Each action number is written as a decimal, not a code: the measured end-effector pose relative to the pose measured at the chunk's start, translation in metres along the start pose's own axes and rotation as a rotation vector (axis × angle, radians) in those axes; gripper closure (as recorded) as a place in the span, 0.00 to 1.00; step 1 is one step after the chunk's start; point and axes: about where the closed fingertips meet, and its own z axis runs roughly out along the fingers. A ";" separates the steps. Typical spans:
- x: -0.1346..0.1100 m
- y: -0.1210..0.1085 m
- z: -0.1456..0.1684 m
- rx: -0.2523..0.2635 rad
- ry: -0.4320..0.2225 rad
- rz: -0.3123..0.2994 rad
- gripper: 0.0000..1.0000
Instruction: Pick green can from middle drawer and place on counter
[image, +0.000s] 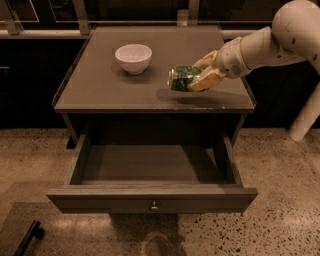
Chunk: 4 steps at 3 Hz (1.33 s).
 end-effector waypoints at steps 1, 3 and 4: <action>0.019 -0.022 -0.002 0.085 0.041 0.074 0.82; 0.019 -0.024 -0.001 0.092 0.039 0.081 0.36; 0.019 -0.024 -0.001 0.092 0.039 0.081 0.12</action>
Offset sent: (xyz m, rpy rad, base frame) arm 0.0180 -0.0183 -0.0062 -0.0048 0.0069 -0.1065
